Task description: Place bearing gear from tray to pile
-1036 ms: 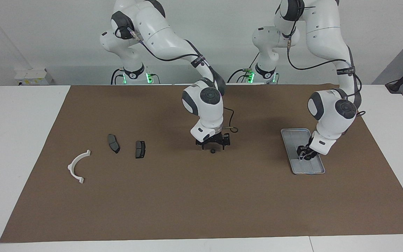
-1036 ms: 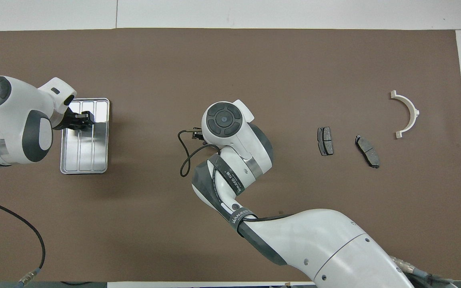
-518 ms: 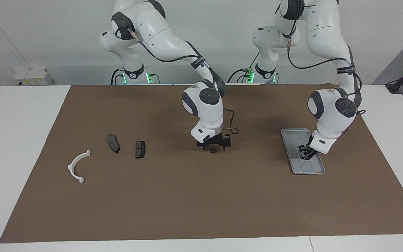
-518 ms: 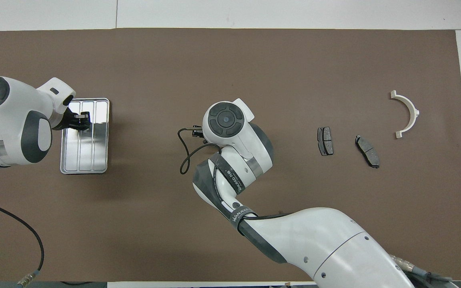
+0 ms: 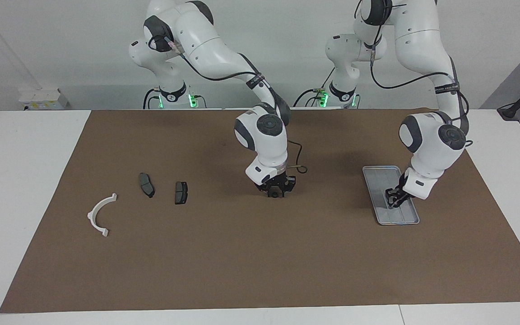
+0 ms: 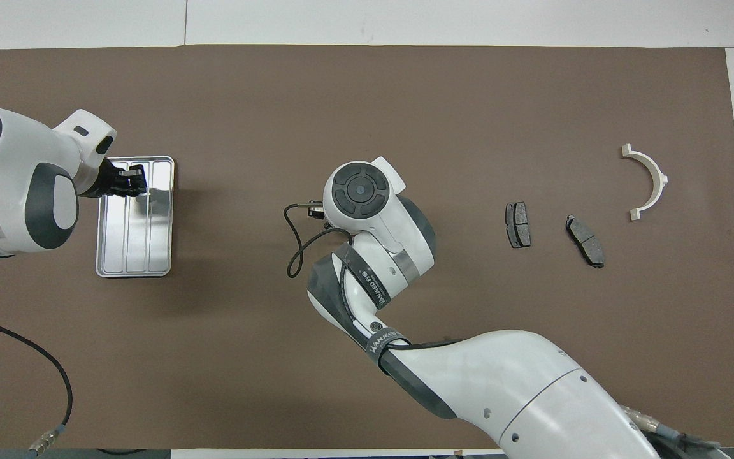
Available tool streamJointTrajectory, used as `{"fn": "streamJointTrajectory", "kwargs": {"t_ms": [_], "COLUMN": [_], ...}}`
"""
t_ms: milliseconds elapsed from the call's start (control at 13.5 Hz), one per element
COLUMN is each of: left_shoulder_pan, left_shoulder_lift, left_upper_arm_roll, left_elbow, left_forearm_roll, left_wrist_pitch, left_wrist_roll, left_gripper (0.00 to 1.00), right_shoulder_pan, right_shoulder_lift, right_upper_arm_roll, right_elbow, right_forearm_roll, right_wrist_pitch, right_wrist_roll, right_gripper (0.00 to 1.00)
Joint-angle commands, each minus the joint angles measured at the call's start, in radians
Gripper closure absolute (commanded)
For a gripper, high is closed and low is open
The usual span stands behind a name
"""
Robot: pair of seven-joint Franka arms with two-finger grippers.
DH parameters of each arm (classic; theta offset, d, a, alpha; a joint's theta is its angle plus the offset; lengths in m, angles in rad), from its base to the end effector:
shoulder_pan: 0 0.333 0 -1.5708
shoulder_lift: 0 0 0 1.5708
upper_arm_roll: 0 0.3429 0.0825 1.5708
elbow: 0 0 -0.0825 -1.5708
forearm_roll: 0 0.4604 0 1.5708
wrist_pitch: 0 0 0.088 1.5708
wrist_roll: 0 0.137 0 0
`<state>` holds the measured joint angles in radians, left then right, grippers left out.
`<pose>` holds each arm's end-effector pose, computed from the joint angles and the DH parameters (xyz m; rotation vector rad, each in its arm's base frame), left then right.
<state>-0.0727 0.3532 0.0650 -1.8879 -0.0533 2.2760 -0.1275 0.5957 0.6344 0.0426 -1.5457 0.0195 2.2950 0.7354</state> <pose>0.7008 -0.0093 0.2715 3.1113 0.2326 0.0539 0.6426 0.4725 0.2388 -3.0306 0.1804 -0.0969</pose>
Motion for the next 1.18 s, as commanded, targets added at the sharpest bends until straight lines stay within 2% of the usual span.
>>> {"fn": "streamJointTrajectory", "kwargs": {"t_ms": [0, 74, 370, 518, 666, 888, 1109], "left_shoulder_pan": [-0.067, -0.087, -0.172, -0.237, -0.306, -0.442, -0.554], "left_shoulder_lift": [-0.013, -0.016, -0.046, -0.059, -0.071, -0.056, -0.014], "left_upper_arm_roll": [0.009, 0.010, 0.007, 0.009, 0.009, 0.012, 0.012], "left_elbow": [0.010, 0.009, 0.009, 0.010, 0.022, 0.097, 0.191], "left_forearm_roll": [-0.013, -0.013, -0.013, -0.013, -0.013, -0.007, -0.007], "left_wrist_pitch": [-0.039, -0.041, -0.062, -0.064, -0.090, -0.128, -0.133], "left_wrist_roll": [-0.118, -0.151, -0.344, -0.478, -0.594, -0.818, -0.949], "left_gripper": [1.00, 1.00, 1.00, 1.00, 1.00, 1.00, 1.00], "right_shoulder_pan": [-0.011, -0.011, -0.017, -0.049, -0.114, -0.264, -0.419], "right_shoulder_lift": [0.004, 0.004, 0.005, 0.004, -0.007, -0.051, -0.111], "right_upper_arm_roll": [0.007, 0.007, 0.003, 0.000, -0.001, 0.007, 0.003], "right_elbow": [-0.007, -0.007, 0.013, 0.057, 0.123, 0.165, 0.156], "right_forearm_roll": [0.020, 0.020, 0.002, -0.022, -0.035, -0.024, -0.024], "right_wrist_pitch": [0.024, 0.023, -0.003, -0.047, -0.115, -0.184, -0.244], "right_wrist_roll": [-0.039, -0.048, -0.059, -0.086, -0.166, -0.369, -0.645], "right_gripper": [0.88, 1.00, 1.00, 1.00, 1.00, 1.00, 1.00]}}
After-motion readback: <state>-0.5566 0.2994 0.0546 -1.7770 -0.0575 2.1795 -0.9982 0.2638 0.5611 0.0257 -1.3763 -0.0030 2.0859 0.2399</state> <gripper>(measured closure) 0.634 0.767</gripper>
